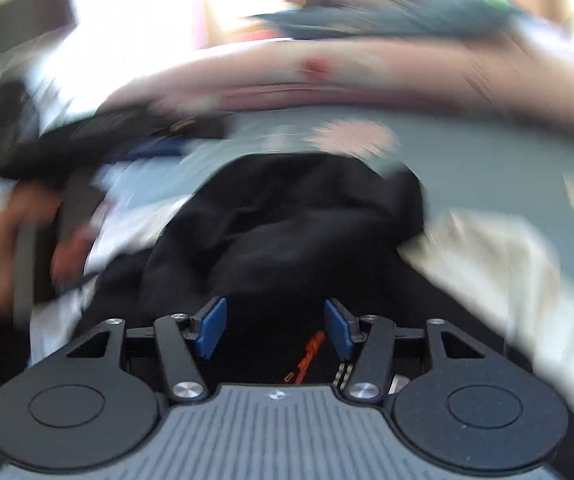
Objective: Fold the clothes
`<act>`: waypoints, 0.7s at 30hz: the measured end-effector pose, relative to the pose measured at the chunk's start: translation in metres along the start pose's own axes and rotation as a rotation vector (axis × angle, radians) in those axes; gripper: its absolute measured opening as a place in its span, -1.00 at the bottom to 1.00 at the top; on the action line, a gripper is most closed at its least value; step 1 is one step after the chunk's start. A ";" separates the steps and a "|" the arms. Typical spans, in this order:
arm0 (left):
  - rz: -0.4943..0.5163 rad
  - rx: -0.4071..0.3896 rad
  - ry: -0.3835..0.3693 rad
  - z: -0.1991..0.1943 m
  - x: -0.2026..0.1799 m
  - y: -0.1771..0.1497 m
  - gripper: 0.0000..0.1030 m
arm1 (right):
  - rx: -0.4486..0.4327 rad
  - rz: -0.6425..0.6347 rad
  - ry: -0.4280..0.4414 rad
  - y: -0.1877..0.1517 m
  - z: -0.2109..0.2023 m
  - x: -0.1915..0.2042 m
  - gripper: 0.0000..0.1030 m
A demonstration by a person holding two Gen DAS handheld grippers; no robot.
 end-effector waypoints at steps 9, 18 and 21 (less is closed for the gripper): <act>-0.163 0.149 0.015 -0.031 0.030 -0.046 0.99 | 0.002 0.499 0.241 -0.017 0.051 -0.022 -0.66; -0.182 0.099 -0.142 -0.038 -0.011 -0.033 0.99 | -0.165 0.129 0.199 0.004 -0.021 -0.023 -0.85; -0.189 0.175 -0.143 -0.023 -0.022 -0.042 0.99 | -0.036 0.180 0.107 -0.021 -0.005 -0.049 -0.78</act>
Point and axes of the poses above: each gripper's, at about its wrist camera, not at the fingertips, and z roughly the way its jaws point, x to its left, y to its top, the point moved 6 cm from there along z, roughly the way its jaws point, and after that the axes turned 9 degrees about y, right-handed, at the moved point
